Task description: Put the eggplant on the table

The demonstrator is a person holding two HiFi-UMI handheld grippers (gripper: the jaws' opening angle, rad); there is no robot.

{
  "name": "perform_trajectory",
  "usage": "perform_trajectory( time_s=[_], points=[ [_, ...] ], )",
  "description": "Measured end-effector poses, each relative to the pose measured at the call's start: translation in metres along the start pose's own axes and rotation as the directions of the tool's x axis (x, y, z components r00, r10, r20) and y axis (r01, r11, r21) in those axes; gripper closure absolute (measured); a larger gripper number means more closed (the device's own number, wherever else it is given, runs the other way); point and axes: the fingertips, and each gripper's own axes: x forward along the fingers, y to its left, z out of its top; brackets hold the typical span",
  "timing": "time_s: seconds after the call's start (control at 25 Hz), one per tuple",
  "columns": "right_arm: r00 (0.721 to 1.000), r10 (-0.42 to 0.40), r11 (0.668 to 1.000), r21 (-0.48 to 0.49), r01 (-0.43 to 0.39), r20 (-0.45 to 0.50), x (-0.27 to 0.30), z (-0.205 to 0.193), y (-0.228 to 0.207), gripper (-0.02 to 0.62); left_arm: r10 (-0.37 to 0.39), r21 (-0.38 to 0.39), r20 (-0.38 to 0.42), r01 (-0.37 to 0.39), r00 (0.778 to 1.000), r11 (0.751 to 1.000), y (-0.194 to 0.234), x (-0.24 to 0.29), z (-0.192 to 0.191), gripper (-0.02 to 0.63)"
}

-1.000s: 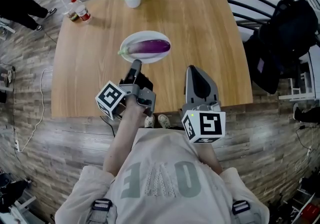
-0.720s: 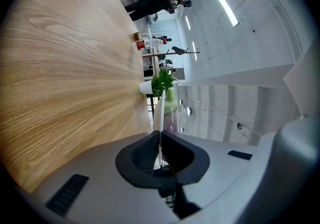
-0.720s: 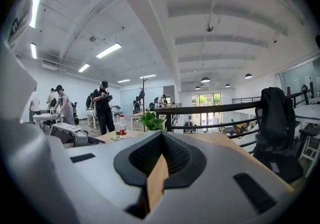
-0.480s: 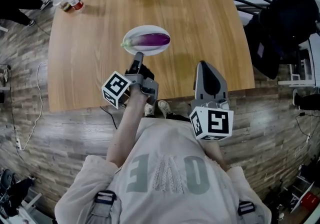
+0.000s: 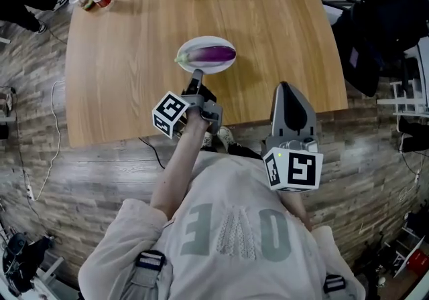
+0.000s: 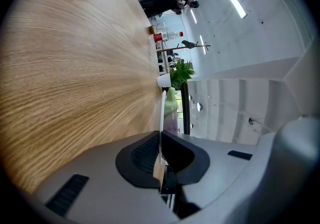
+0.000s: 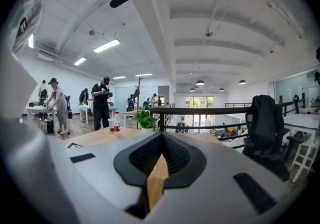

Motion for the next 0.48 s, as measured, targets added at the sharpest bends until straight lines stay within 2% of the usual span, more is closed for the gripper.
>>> perform_trajectory(
  time_s=[0.48],
  points=[
    [1.0,0.006,1.0,0.0,-0.006,-0.03,-0.003,-0.011,0.0,0.577,0.039,-0.032,-0.01,-0.039,0.999,0.999,0.028,0.007,-0.009,0.588]
  ],
)
